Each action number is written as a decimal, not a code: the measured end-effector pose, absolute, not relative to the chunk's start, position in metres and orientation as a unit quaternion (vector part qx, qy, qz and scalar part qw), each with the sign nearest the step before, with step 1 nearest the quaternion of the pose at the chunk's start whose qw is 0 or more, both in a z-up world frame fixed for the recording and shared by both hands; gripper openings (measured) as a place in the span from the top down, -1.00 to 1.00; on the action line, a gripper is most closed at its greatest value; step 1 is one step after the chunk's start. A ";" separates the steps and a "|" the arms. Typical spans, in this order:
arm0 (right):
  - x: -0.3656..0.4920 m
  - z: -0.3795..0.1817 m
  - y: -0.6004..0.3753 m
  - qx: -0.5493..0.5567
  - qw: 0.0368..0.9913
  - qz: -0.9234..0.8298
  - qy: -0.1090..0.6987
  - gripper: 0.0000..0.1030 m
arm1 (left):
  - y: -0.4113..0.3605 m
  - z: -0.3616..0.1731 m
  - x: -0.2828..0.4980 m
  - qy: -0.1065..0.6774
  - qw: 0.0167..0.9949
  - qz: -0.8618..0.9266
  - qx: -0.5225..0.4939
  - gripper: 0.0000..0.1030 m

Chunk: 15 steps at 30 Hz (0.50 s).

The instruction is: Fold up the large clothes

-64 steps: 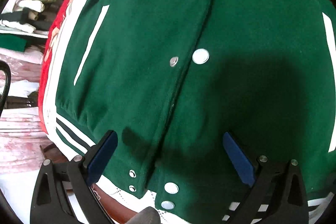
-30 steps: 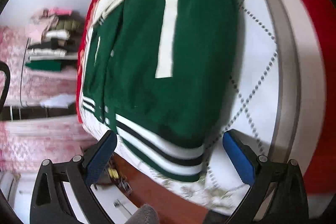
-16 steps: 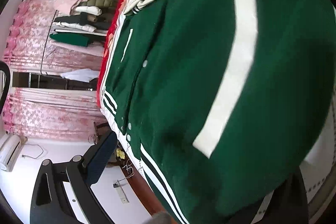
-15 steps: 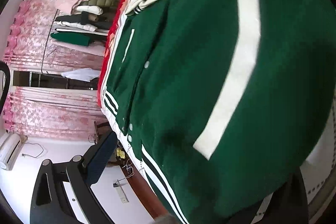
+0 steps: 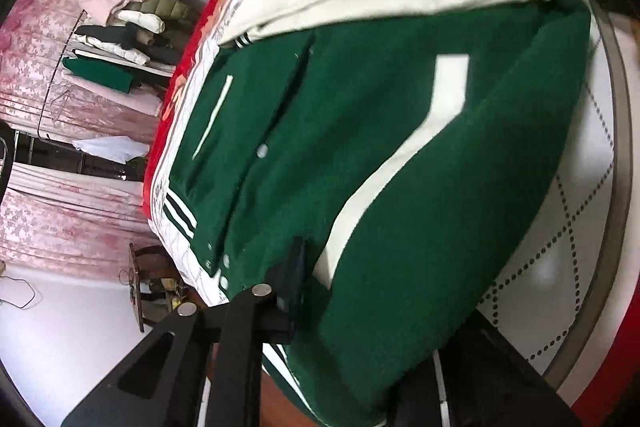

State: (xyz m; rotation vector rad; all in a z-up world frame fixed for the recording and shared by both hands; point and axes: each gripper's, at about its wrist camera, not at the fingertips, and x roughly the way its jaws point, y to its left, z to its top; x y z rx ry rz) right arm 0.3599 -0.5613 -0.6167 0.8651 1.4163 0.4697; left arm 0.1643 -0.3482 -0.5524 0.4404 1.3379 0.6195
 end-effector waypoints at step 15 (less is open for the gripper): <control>0.389 -0.429 -0.442 0.328 0.724 0.230 0.561 0.85 | -0.203 -0.435 0.189 0.576 0.793 0.193 0.051 0.89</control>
